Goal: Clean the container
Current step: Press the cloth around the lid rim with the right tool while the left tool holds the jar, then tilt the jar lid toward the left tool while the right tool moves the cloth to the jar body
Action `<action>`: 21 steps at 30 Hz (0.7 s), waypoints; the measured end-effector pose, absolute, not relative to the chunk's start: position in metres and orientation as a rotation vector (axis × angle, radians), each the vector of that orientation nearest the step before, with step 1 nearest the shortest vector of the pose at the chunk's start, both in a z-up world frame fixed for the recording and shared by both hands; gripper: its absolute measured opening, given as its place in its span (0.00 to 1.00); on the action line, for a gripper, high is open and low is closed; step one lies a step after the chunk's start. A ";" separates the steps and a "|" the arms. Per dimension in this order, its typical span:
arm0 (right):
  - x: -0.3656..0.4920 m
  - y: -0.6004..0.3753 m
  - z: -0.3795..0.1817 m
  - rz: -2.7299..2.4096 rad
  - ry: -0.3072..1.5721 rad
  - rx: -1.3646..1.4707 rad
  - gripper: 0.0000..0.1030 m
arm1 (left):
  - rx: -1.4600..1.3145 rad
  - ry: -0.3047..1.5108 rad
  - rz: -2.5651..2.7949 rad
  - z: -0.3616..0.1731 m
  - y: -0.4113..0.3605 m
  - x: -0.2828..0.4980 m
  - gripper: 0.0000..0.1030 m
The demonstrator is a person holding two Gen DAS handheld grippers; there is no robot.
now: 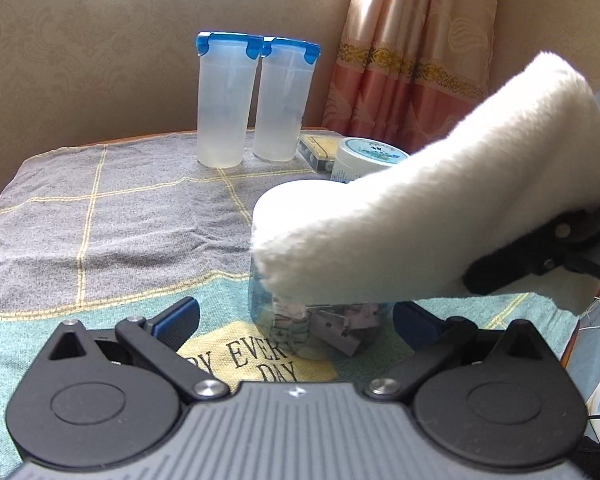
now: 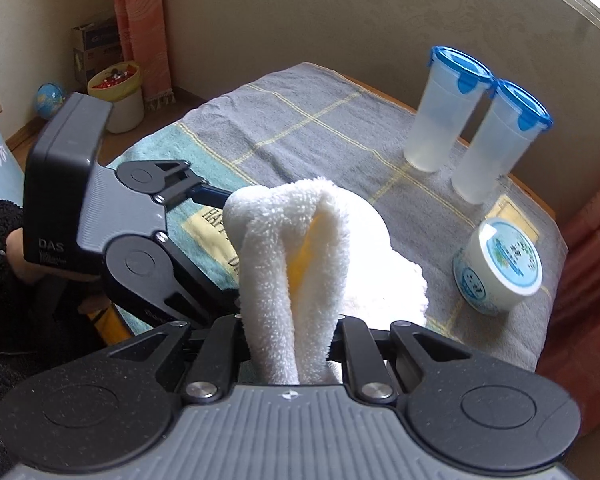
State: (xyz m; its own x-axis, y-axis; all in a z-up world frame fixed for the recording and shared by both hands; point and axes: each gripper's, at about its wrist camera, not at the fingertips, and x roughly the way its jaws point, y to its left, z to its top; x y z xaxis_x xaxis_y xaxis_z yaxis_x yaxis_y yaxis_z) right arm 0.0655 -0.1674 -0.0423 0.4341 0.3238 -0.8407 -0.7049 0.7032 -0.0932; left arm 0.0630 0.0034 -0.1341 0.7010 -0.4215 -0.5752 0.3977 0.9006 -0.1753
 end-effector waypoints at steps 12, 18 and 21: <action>0.076 -0.214 -0.046 0.571 0.899 -0.344 0.16 | 0.039 0.641 -0.507 -0.116 -0.015 0.058 1.00; 0.091 -0.240 -0.045 0.529 0.883 -0.234 0.16 | 0.046 0.645 -0.498 -0.094 -0.018 0.060 1.00; 0.102 -0.249 -0.041 0.520 0.861 -0.174 0.16 | 0.047 0.628 -0.467 -0.084 -0.017 0.066 1.00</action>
